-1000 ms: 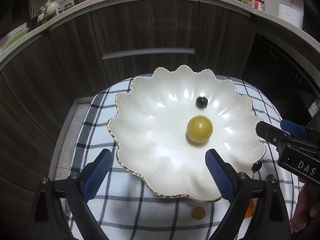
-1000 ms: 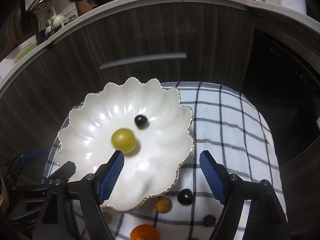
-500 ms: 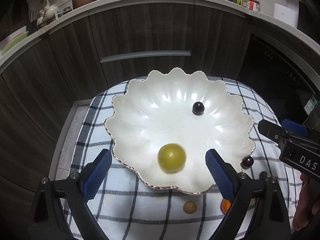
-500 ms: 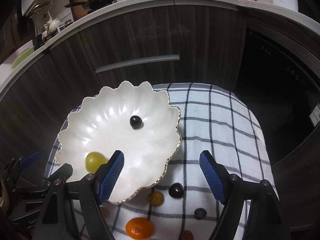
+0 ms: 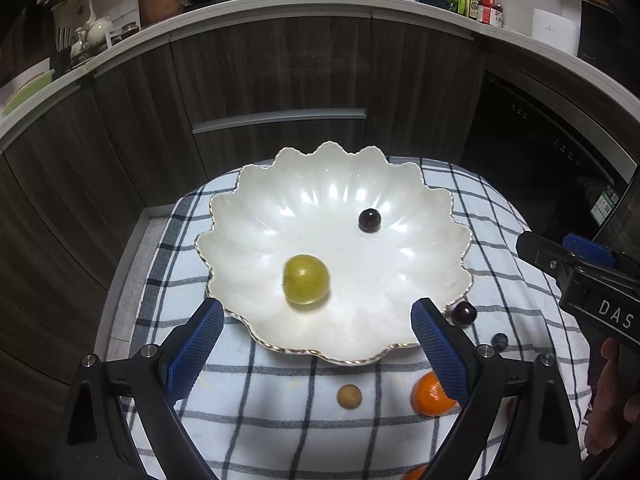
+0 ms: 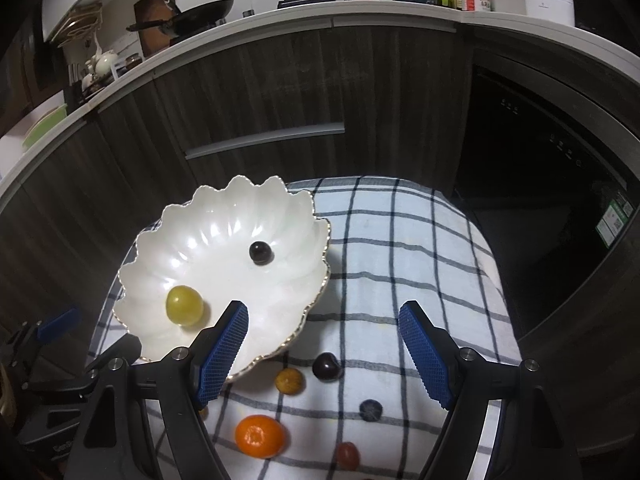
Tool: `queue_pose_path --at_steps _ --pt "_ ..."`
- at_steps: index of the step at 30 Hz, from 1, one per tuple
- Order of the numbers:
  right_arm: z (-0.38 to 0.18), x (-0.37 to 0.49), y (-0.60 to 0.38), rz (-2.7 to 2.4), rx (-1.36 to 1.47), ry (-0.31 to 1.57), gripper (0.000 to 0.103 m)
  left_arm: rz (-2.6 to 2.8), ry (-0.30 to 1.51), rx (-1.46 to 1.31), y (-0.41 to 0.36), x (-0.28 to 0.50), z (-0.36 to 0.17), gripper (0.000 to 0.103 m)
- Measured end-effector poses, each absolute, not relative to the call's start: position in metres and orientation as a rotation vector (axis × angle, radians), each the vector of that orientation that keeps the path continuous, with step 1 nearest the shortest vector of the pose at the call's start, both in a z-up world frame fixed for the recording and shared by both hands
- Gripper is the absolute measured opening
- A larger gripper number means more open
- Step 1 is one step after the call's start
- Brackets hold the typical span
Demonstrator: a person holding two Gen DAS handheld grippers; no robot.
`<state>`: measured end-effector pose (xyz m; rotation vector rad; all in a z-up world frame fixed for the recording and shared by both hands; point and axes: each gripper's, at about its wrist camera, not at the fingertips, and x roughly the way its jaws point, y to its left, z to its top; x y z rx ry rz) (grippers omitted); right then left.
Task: Organize fruits
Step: 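Withdraw both open tools from the bowl toward the fruit row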
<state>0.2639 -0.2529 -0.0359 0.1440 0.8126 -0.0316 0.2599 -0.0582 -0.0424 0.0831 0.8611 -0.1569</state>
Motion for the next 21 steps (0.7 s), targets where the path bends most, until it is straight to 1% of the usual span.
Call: queue_pose_path --at_steps 21 --pt "-0.03 0.22 -0.265 -0.031 0.065 0.769 0.079 -0.109 0.883 0.029 -0.07 0.214 -0.054 0.096"
